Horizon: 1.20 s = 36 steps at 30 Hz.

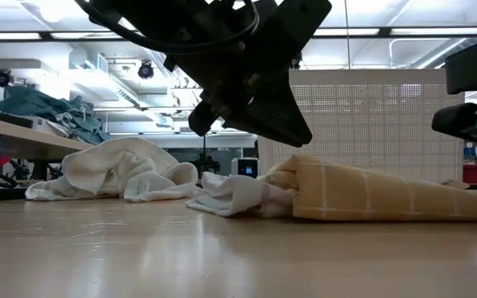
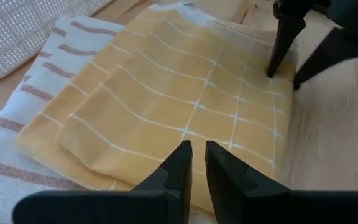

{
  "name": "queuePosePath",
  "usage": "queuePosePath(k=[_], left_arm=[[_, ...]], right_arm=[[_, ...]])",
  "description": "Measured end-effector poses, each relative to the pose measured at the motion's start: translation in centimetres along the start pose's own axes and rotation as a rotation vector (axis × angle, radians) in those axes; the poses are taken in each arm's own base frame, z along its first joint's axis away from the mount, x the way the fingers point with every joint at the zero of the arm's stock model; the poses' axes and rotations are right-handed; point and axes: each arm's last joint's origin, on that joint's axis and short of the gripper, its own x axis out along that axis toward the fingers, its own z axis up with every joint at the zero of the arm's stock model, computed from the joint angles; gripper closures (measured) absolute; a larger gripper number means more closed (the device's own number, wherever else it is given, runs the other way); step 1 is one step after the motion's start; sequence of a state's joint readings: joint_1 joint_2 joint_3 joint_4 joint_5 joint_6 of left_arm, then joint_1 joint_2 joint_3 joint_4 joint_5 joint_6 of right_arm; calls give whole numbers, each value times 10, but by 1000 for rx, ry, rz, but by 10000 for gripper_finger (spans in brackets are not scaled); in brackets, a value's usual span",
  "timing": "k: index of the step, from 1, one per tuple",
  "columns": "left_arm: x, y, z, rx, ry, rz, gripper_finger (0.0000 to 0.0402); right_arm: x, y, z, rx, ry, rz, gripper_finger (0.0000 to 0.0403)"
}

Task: Fold towel
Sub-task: Stack the yellow squared towel on top of the white striped towel

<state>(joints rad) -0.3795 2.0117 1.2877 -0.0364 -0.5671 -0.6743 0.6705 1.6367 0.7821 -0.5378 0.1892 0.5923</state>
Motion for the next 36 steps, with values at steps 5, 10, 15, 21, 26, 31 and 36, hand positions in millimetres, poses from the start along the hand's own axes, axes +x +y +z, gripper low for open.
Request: queuePosePath(k=[5, 10, 15, 21, 26, 31, 36], left_arm=[[-5, -5, -6, 18, 14, -8, 365], [-14, -8, -20, -56, 91, 32, 365], [-11, -7, -36, -70, 162, 55, 365], [15, -13, -54, -69, 233, -74, 365], [21, -28, -63, -59, 275, -256, 367], [7, -33, -62, 1, 285, -282, 397], [-7, -35, -53, 15, 292, -311, 384]], right_arm=[[-5, -3, -1, -36, -14, -9, 386], [-24, -9, -5, -31, -20, 21, 397], [-62, -17, -4, -6, -56, 16, 399], [-99, -20, 6, -5, -115, 6, 401], [-129, -20, 20, -45, -150, -68, 402], [-148, -18, 28, -57, -190, -56, 403], [-149, -13, 23, -55, -140, 1, 403]])
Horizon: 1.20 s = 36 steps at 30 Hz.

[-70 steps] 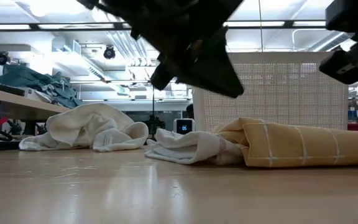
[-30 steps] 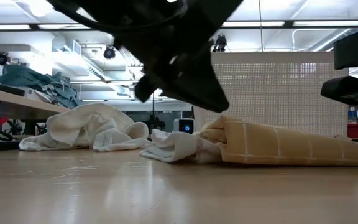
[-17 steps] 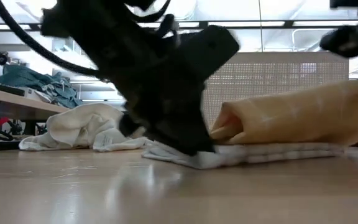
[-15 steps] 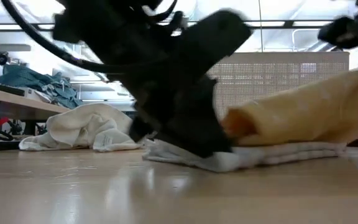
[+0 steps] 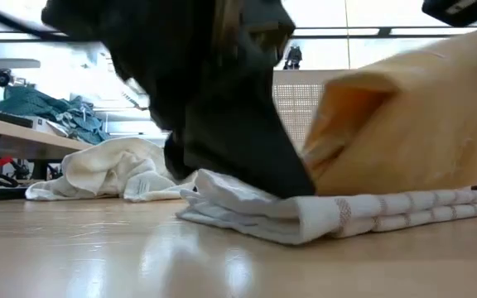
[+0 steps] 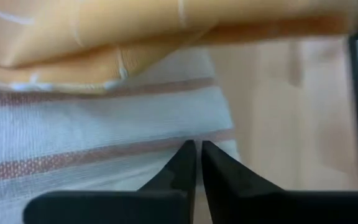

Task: Fold towel
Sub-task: Stack the yellow squared towel on top of the white striped towel

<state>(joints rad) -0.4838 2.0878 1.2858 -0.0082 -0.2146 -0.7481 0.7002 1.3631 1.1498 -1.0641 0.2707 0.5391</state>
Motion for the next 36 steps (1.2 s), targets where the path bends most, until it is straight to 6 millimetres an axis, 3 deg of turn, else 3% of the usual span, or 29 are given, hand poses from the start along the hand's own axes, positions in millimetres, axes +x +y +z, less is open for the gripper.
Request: queuePosePath(k=[9, 15, 20, 24, 28, 36], left_arm=[[-16, -11, 7, 1, -34, -40, 390], [-16, -11, 12, -167, -56, -53, 400], [-16, -10, 16, -409, -76, -64, 377], [-16, -9, 21, -513, -134, -58, 346], [-16, -7, 23, -558, -153, -51, 316], [-18, -10, 34, -550, -279, -90, 283]], right_arm=[[24, 23, -17, -4, 16, 187, 397], [46, 27, -29, 82, 95, 256, 314], [51, 20, -43, 228, 175, 199, 232], [48, 10, -58, 357, 177, 195, 190], [54, -7, -85, 514, 177, 166, 169], [79, -28, -124, 875, 14, 379, 167]])
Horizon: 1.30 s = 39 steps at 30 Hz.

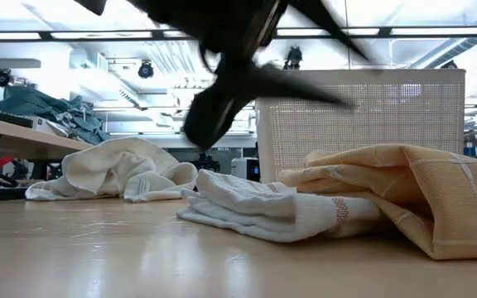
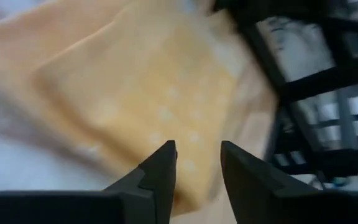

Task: Fold towel
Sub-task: Stack the yellow squared towel on top of the white striped towel

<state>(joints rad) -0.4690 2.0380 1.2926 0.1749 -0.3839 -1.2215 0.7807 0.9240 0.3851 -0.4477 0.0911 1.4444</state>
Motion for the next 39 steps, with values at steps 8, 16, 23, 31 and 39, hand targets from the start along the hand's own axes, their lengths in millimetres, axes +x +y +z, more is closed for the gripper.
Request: queuePosePath(k=[8, 16, 23, 31, 39], left_arm=[[2, -14, 9, 99, -77, -76, 308], [32, 16, 8, 100, -39, 3, 341], [44, 27, 11, 23, 45, -11, 349], [56, 33, 13, -25, 122, -29, 355], [56, 31, 13, 7, 108, -25, 364]], right_arm=[[14, -27, -5, 114, 2, -16, 157], [25, -23, -5, 122, -27, 33, 161], [40, -14, -4, 98, -59, 93, 163], [49, -8, 3, 99, -138, 145, 185], [48, -2, 12, -21, -233, 195, 358]])
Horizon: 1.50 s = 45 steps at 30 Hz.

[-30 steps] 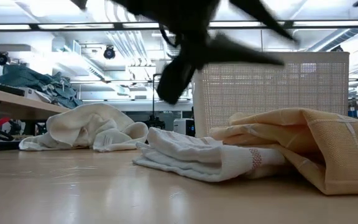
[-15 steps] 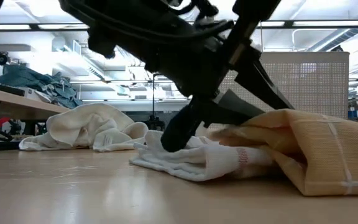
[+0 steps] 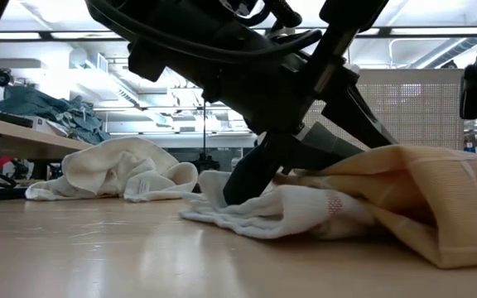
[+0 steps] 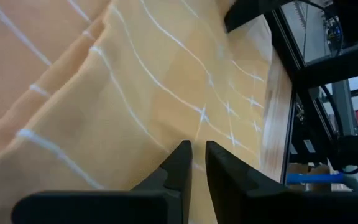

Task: Fold towel
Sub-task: Stack the yellow squared towel on top of the white striped towel

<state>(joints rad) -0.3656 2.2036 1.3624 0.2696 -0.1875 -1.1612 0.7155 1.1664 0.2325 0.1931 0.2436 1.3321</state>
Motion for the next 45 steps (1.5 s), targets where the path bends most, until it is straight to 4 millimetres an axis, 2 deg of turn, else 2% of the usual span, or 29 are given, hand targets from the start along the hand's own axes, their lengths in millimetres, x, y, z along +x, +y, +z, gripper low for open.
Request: queuePosePath(k=[2, 6, 15, 23, 27, 31, 34, 39, 45], left_arm=[[0, 0, 0, 10, -3, 0, 367], [0, -3, -1, 36, -10, -24, 396], [-2, -6, 0, 49, -20, -39, 401], [-17, -30, 13, 83, -95, -169, 401], [-29, -32, 14, 70, -54, -81, 400], [-60, -39, 17, 35, -68, 92, 394], [-77, -36, 9, -1, -86, 246, 393], [-78, -25, -1, -105, 12, 340, 370], [-67, -16, 0, -143, 5, 358, 304]], right_arm=[[-1, 4, 2, -37, -9, 27, 386], [-4, 16, 6, -69, -25, 74, 394], [-6, 29, 11, -111, -39, 107, 396], [-6, 30, 11, -133, -28, 82, 396], [-6, 30, 11, -141, -26, 81, 396], [-7, 30, 11, -149, -21, 84, 396], [-7, 30, 11, -166, -22, 85, 396], [-7, 30, 11, -197, -22, 85, 396], [-7, 31, 11, -216, -12, 93, 396]])
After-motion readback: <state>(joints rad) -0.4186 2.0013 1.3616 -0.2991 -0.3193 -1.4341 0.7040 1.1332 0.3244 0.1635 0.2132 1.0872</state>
